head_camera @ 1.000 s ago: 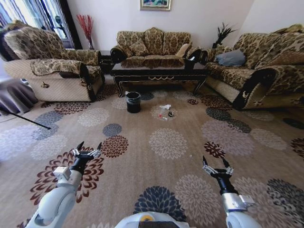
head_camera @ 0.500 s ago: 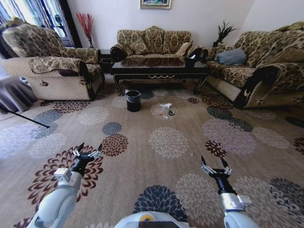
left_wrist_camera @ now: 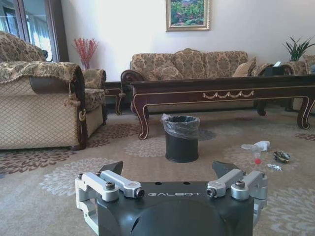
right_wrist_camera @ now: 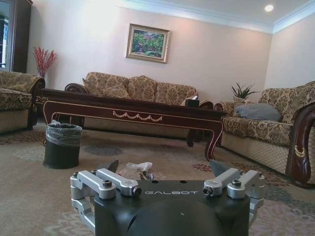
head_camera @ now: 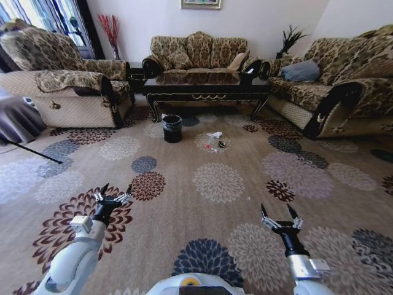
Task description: Move to the front of the table and pick up the trash from the floor, then place it into the trash bin.
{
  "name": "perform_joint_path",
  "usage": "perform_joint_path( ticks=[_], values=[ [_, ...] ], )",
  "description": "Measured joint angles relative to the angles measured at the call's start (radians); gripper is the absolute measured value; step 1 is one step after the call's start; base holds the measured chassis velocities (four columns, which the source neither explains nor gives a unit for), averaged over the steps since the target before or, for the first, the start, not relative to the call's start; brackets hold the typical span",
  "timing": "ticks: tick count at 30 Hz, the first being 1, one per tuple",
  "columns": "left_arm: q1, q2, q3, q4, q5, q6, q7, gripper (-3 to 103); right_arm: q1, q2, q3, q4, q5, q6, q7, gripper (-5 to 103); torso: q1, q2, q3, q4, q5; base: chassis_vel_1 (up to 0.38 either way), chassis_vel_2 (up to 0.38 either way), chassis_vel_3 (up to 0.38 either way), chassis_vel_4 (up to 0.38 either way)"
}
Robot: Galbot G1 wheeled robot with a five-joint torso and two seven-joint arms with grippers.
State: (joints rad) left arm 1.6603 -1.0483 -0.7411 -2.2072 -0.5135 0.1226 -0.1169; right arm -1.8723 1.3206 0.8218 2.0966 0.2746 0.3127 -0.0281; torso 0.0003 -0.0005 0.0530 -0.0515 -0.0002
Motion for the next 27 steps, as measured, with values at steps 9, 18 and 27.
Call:
perform_joint_path(
  ticks=[9,18,27],
  values=[
    [-0.003,-0.002,0.005,-0.007,0.001,-0.015,-0.015,100,-0.003,0.011,0.000,-0.001,-0.015,0.006,0.001,100,0.000,0.000,-0.010,-0.0001,0.0002,0.000,0.000,0.000,0.000],
    [0.007,-0.009,0.006,-0.006,-0.004,-0.071,-0.019,100,0.001,0.008,0.003,-0.026,-0.018,0.050,-0.042,100,0.000,0.000,-0.007,0.0000,0.0002,0.000,0.000,0.000,0.000],
    [0.014,-0.019,0.015,-0.012,0.025,-0.072,-0.022,100,0.016,0.009,-0.007,-0.044,-0.046,0.055,-0.042,100,0.000,0.000,-0.004,0.0000,0.0003,-0.081,0.110,0.085,-0.101]
  ],
)
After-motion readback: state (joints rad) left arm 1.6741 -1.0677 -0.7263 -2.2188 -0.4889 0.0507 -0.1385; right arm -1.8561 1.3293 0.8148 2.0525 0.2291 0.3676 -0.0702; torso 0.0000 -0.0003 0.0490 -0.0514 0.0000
